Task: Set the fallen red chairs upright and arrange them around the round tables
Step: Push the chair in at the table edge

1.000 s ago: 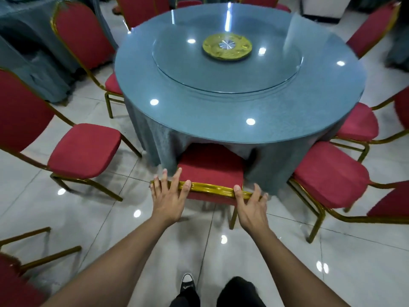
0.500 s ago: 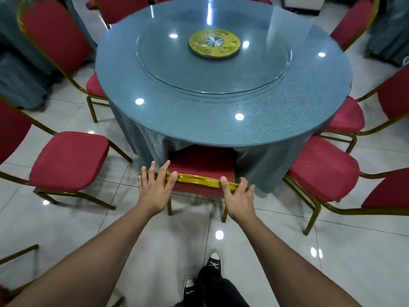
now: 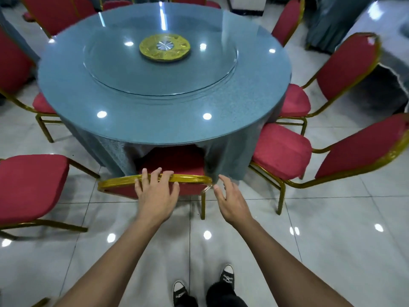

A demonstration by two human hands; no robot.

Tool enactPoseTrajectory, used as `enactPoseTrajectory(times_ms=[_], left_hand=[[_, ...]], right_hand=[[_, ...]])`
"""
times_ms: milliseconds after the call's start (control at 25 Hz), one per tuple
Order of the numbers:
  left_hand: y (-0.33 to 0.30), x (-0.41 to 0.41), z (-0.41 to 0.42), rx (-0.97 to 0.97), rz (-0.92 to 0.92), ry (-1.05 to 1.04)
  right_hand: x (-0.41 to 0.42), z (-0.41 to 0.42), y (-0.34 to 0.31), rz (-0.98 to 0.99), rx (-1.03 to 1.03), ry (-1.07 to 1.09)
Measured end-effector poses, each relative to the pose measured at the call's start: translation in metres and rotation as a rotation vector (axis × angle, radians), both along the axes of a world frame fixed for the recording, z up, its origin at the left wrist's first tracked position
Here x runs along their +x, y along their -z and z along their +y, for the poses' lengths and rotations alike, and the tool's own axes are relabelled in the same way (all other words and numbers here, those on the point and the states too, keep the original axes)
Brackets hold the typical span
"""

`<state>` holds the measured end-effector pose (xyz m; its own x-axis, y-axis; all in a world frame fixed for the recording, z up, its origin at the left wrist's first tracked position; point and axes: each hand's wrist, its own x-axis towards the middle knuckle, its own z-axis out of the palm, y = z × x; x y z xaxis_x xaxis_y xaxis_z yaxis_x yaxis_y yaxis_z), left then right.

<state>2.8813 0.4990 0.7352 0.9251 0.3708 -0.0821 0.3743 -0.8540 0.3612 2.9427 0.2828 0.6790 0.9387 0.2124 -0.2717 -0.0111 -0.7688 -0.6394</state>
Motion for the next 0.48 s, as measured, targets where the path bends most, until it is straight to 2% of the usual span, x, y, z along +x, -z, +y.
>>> enactPoseTrajectory(times_ms=[200,480], left_hand=[[-0.021,0.016,-0.099,-0.057,-0.103,0.176],[-0.044,0.057,-0.293,-0.056,-0.170,0.224]], right_hand=[[0.003,-0.092,-0.018,-0.097,0.099,0.108],[0.026,-0.271,-0.047,-0.234,0.121,0.138]])
